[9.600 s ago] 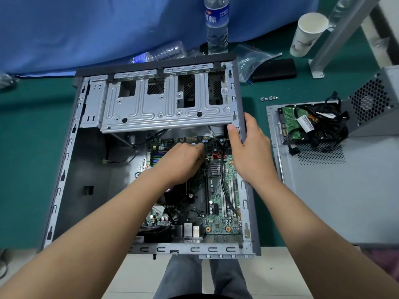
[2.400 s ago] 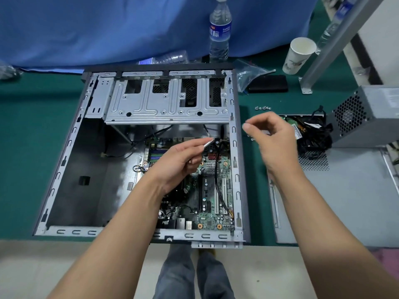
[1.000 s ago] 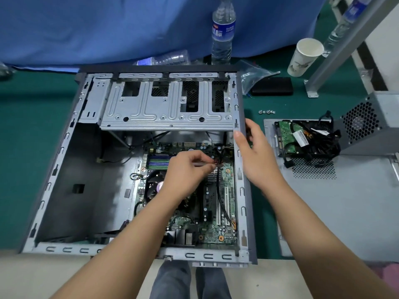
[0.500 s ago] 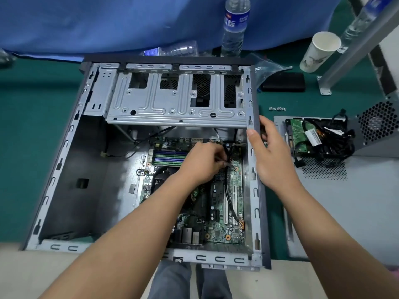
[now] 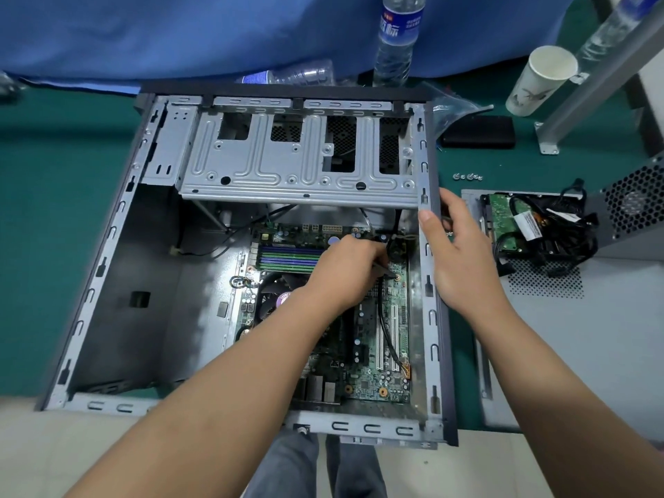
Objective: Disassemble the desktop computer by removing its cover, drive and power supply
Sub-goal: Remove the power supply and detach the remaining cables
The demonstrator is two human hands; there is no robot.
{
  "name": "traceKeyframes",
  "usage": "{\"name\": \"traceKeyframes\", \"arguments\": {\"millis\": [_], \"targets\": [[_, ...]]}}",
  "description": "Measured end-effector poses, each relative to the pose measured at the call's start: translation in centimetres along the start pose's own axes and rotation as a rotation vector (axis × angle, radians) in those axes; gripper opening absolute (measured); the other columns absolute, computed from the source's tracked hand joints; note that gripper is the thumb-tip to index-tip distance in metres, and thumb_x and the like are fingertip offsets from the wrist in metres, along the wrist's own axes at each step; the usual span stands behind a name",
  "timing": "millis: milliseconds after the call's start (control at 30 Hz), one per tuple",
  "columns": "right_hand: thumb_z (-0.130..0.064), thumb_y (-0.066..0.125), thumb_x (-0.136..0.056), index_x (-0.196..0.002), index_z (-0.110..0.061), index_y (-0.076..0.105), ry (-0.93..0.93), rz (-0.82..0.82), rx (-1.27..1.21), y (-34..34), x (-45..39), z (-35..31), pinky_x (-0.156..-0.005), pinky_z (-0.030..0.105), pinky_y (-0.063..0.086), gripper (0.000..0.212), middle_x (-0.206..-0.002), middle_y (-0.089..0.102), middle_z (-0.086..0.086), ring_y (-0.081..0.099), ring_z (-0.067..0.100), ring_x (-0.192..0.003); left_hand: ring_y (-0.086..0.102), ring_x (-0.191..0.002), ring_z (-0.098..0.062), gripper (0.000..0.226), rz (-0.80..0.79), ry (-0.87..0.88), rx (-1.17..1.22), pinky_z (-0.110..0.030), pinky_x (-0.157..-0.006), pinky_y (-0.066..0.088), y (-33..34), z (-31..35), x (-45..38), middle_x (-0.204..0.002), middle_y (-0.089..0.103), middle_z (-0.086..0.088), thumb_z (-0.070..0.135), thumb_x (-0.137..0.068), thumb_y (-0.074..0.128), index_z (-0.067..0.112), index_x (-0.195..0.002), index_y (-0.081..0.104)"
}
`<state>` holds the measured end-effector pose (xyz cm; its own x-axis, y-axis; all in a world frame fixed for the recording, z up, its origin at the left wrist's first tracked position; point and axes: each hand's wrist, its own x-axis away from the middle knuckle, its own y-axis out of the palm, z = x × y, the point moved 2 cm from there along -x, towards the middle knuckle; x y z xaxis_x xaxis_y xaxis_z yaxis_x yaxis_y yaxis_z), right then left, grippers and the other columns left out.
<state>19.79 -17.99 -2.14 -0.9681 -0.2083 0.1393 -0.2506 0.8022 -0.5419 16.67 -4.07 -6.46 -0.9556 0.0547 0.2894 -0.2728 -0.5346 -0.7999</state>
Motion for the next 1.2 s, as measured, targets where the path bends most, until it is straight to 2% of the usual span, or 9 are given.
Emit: {"name": "traceKeyframes", "arguments": {"millis": [167, 300, 433, 567, 667, 867, 967, 1033, 1200], "targets": [[-0.039, 0.041, -0.098, -0.142, -0.023, 0.037, 0.005, 0.0, 0.0, 0.0, 0.0, 0.1, -0.105, 0.04, 0.037, 0.046, -0.135, 0.051, -0.002, 0.048, 0.015, -0.122, 0.061, -0.09, -0.033, 0.021, -0.027, 0.088, -0.248, -0.041, -0.072, 0.051, 0.0, 0.8, -0.3, -0.093, 0.067, -0.01, 0.006, -0.087, 0.056, 0.017, -0.103, 0.064], [-0.038, 0.041, -0.098, -0.141, -0.024, 0.039, 0.006, 0.005, 0.005, 0.0, 0.0, 0.0, -0.104, 0.038, 0.038, 0.045, -0.132, 0.052, -0.002, 0.05, 0.015, -0.12, 0.061, -0.085, -0.034, 0.018, -0.067, 0.201, -0.413, -0.036, -0.062, 0.043, -0.8, 2.0, -1.2, -0.089, 0.064, -0.012, 0.007, -0.089, 0.054, 0.012, -0.104, 0.064], [-0.038, 0.042, -0.098, -0.14, -0.024, 0.039, 0.009, 0.013, 0.017, 0.0, 0.0, 0.0, -0.103, 0.035, 0.038, 0.045, -0.132, 0.052, -0.001, 0.05, 0.015, -0.12, 0.06, -0.083, -0.035, 0.017, -0.167, 0.297, -0.507, -0.036, -0.061, 0.039, -1.8, 3.2, -2.2, -0.084, 0.06, -0.015, 0.001, -0.087, 0.047, 0.003, -0.094, 0.063], [-0.037, 0.042, -0.098, -0.141, -0.023, 0.039, 0.014, 0.011, 0.006, 0.0, -0.1, 0.0, -0.105, 0.037, 0.037, 0.045, -0.134, 0.052, -0.001, 0.049, 0.015, -0.122, 0.059, -0.088, -0.034, 0.023, -0.217, 0.334, -0.485, -0.034, -0.063, 0.039, -2.1, 3.7, -2.7, -0.101, 0.062, -0.017, 0.004, -0.089, 0.046, 0.004, -0.107, 0.061], [-0.036, 0.043, -0.098, -0.14, -0.022, 0.039, 0.011, 0.007, -0.007, 0.0, -0.1, 0.0, -0.105, 0.039, 0.037, 0.045, -0.134, 0.052, 0.0, 0.049, 0.015, -0.122, 0.056, -0.085, -0.032, 0.022, -0.231, 0.31, -0.451, -0.035, -0.064, 0.038, -2.0, 3.5, -2.9, -0.101, 0.061, -0.017, 0.007, -0.091, 0.047, 0.004, -0.108, 0.06], [-0.037, 0.042, -0.098, -0.14, -0.021, 0.039, 0.003, 0.005, -0.006, 0.0, 0.0, 0.0, -0.105, 0.04, 0.037, 0.045, -0.134, 0.052, 0.0, 0.049, 0.016, -0.122, 0.055, -0.084, -0.035, 0.027, -0.184, 0.203, -0.316, -0.034, -0.064, 0.035, -1.3, 2.1, -2.4, -0.086, 0.054, -0.017, 0.024, -0.095, 0.048, 0.001, -0.099, 0.063], [-0.037, 0.042, -0.098, -0.14, -0.022, 0.039, 0.009, 0.011, -0.004, 0.0, 0.0, 0.0, -0.104, 0.037, 0.037, 0.045, -0.134, 0.052, -0.001, 0.049, 0.015, -0.121, 0.049, -0.079, -0.032, 0.025, -0.156, 0.128, -0.265, -0.034, -0.065, 0.035, -0.9, 1.7, -2.3, -0.072, 0.041, -0.007, 0.025, -0.095, 0.049, 0.004, -0.098, 0.063], [-0.037, 0.043, -0.098, -0.14, -0.023, 0.039, 0.013, 0.015, -0.005, 0.0, 0.0, 0.0, -0.103, 0.035, 0.037, 0.045, -0.133, 0.052, 0.0, 0.049, 0.016, -0.121, 0.052, -0.081, -0.033, 0.023, -0.15, 0.112, -0.292, -0.035, -0.065, 0.034, -0.6, 1.7, -2.4, -0.07, 0.037, -0.004, 0.023, -0.095, 0.049, 0.005, -0.099, 0.063], [-0.037, 0.043, -0.098, -0.14, -0.023, 0.038, 0.015, 0.011, -0.015, 0.0, 0.0, 0.0, -0.104, 0.035, 0.037, 0.045, -0.135, 0.051, -0.002, 0.048, 0.015, -0.122, 0.059, -0.09, -0.038, 0.021, -0.209, 0.191, -0.322, -0.036, -0.062, 0.035, -0.4, 1.5, -2.2, -0.096, 0.06, -0.019, 0.015, -0.097, 0.043, 0.003, -0.113, 0.052]]}}
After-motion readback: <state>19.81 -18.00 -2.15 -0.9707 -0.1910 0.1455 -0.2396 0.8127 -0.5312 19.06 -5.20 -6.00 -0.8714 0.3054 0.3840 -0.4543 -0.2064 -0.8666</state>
